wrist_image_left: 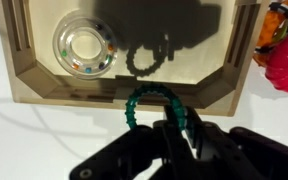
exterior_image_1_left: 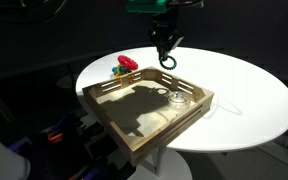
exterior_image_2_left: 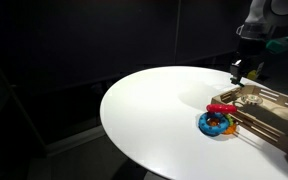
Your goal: Remove the dark green ring from the box
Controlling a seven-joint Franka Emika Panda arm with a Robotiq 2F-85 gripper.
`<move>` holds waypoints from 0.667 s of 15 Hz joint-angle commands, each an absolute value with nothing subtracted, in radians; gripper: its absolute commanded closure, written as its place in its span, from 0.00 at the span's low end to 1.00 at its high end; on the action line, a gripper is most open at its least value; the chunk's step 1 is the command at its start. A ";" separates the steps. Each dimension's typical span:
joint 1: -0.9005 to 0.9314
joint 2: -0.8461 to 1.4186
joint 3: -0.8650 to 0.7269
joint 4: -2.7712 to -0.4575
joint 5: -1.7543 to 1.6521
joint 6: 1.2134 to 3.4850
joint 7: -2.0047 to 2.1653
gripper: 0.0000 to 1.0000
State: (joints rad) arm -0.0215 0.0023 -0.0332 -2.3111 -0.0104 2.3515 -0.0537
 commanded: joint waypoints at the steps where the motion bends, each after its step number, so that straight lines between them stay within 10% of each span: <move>1: 0.006 0.000 -0.001 -2.267 0.001 2.297 -0.045 0.94; 10: 0.085 -0.004 0.079 -2.229 0.040 2.253 -0.078 0.94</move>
State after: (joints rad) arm 0.0722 0.0023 0.0625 -2.2515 0.0138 2.2945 -0.0550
